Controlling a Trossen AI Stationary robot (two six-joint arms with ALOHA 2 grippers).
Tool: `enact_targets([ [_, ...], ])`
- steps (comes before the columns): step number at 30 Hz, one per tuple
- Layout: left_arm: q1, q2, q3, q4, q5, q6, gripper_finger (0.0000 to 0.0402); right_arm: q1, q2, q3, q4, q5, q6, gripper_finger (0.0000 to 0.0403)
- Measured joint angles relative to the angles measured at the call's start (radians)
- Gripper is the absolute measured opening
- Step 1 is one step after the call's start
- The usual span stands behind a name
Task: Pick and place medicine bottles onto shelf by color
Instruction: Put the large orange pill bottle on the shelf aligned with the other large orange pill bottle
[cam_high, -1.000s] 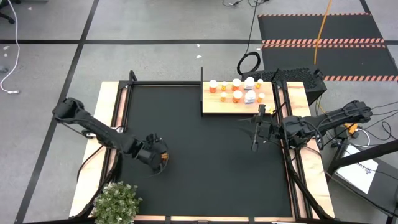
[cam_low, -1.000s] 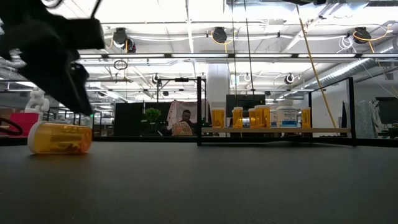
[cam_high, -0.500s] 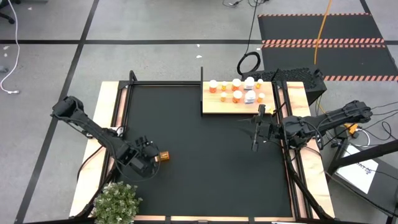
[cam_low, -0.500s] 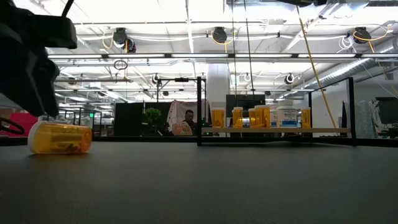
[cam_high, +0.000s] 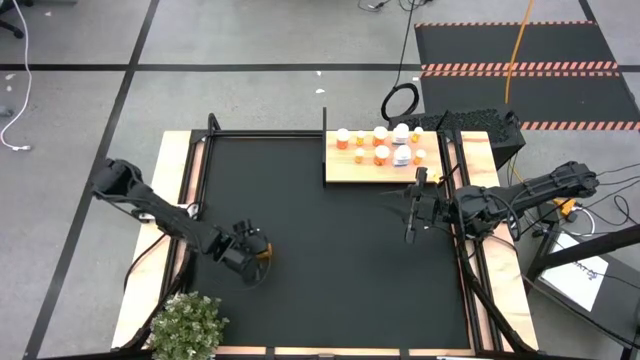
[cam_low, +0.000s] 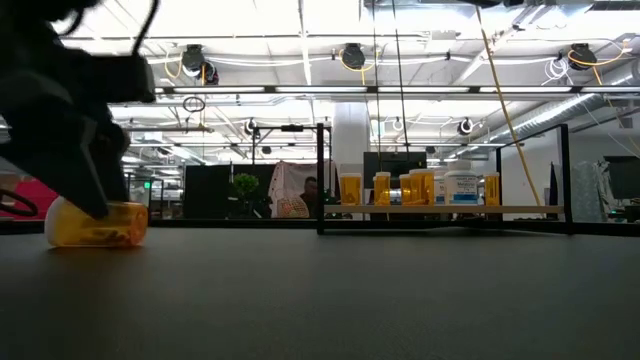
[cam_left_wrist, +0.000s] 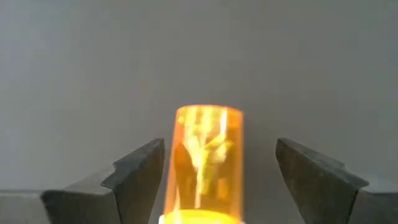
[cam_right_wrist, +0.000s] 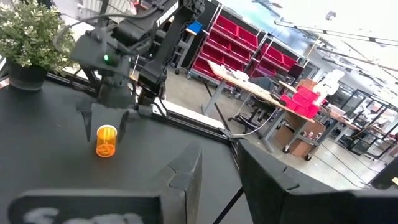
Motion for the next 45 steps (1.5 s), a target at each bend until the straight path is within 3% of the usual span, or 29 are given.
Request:
enact_targets([
  [6, 0.036, 0.072, 0.000, 0.011, 0.067, 0.033, 0.0297, 0.000, 0.000, 0.000, 0.003, -0.001, 0.019, 0.0095],
  [17, 0.076, 0.069, 0.015, 0.014, 0.073, 0.073, 0.0165, -0.001, 0.102, 0.000, 0.079, -0.001, 0.023, 0.0095],
  [27, 0.080, 0.042, 0.197, 0.020, 0.095, 0.246, 0.0190, -0.029, 0.407, 0.000, 0.392, -0.198, -0.046, 0.0096],
  [32, 0.081, 0.040, 0.309, 0.021, 0.096, 0.371, 0.0189, -0.026, 0.619, 0.041, 0.513, -0.236, -0.129, 0.0106],
  [39, 0.095, 0.040, 0.391, 0.023, 0.096, 0.439, 0.0187, 0.002, 0.833, 0.177, 0.514, -0.237, -0.231, 0.0176],
  [45, 0.110, 0.040, 0.392, 0.043, 0.097, 0.425, 0.0187, 0.040, 0.919, 0.257, 0.518, -0.220, -0.342, 0.0244],
])
